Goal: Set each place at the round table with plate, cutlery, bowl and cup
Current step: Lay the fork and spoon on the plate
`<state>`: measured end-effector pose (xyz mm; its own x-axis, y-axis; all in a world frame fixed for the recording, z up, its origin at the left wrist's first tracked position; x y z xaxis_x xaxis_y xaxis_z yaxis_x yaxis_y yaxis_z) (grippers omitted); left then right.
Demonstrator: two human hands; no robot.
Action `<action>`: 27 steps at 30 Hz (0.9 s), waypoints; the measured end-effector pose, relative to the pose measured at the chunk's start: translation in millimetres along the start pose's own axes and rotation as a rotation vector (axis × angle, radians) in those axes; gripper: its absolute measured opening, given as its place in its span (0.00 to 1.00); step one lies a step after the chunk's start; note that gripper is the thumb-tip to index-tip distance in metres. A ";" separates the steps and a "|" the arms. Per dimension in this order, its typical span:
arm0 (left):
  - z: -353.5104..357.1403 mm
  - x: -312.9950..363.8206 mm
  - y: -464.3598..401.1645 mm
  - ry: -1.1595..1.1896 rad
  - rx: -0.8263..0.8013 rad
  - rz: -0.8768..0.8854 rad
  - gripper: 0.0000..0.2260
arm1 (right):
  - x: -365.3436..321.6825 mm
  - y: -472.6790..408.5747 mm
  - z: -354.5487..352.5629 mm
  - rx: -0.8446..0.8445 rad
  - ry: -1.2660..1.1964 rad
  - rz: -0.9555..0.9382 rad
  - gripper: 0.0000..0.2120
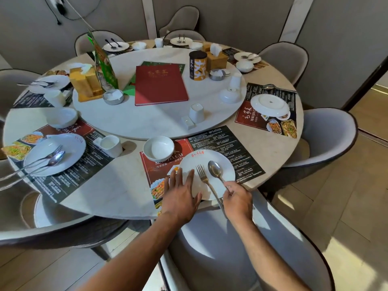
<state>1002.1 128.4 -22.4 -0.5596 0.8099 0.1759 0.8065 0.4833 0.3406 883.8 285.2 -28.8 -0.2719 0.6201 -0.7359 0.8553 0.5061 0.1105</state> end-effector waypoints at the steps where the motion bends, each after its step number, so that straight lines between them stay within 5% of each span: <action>1: 0.6 0.4 0.5 -0.004 -0.006 -0.001 0.34 | -0.1 0.1 1.1 -0.005 0.017 0.005 0.13; 17: -3.3 13.8 -6.4 -0.021 0.011 0.004 0.34 | -6.0 6.1 7.5 -0.133 0.123 0.026 0.11; 27: -3.2 49.1 11.6 0.077 0.112 -0.293 0.33 | 7.6 -11.3 -11.2 -0.387 0.254 -0.181 0.08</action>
<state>983.4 172.8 -6.8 -0.7805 0.6054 0.1559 0.6224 0.7292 0.2843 867.2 290.9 -28.2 -0.5408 0.6040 -0.5854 0.5714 0.7745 0.2713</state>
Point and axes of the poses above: each hand's wrist, its own y-axis away from the middle knuckle, its own z-axis out of the palm, x = y × z, the point moved 8 cm from there along -y, towards the middle knuckle, and after that the axes turned 15 degrees about -x, right-handed, at the moved point
